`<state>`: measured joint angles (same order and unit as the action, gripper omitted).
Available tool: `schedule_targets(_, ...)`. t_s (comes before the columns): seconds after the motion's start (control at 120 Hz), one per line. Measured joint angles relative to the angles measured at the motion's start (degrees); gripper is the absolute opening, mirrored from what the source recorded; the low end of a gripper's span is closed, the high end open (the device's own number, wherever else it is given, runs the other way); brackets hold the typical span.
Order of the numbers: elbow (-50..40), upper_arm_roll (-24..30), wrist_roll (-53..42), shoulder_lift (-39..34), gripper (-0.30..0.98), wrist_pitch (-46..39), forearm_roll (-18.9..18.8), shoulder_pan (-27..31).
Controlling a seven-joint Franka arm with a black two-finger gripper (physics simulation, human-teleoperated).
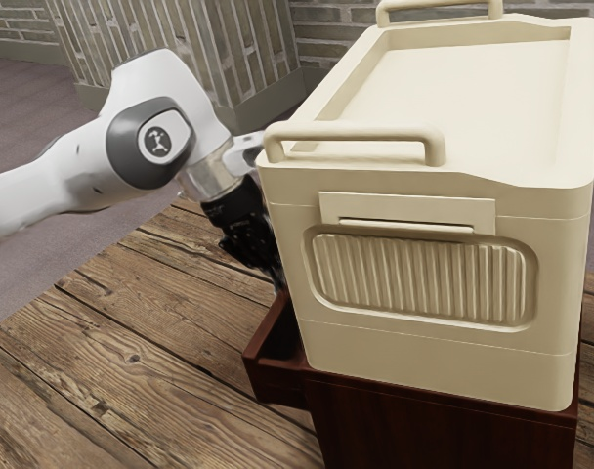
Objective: Pull the drawer handle with one arm to open the drawer
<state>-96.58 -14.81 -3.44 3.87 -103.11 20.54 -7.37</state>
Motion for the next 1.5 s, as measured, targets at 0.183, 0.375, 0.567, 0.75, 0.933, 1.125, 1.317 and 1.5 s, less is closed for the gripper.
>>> schedule_targets(0.183,-0.23,-2.03,0.13,-0.15,-0.10,0.38,-0.75,-0.80)
schedule_targets(0.375,-0.58,-3.65,0.18,-0.47,-0.10,0.60,-1.85,-1.02)
schedule_targets(0.567,-0.86,-5.21,0.13,-0.59,-0.10,0.75,-3.24,-1.22)
schedule_targets(0.75,-1.12,-6.37,-0.48,-1.07,-0.10,0.82,-3.95,-1.06)
schedule_targets(0.933,-1.19,-7.48,-0.98,-1.38,-0.10,1.12,-4.09,-0.87)
schedule_targets(1.125,-1.27,-8.26,-1.41,-2.08,-0.10,1.61,-3.97,-0.65)
schedule_targets(1.317,-1.72,-9.44,-1.73,-2.31,-0.10,1.90,-3.99,-1.02)
schedule_targets(1.5,-1.76,-10.37,-2.05,-2.35,-0.10,2.06,-4.04,-1.21)
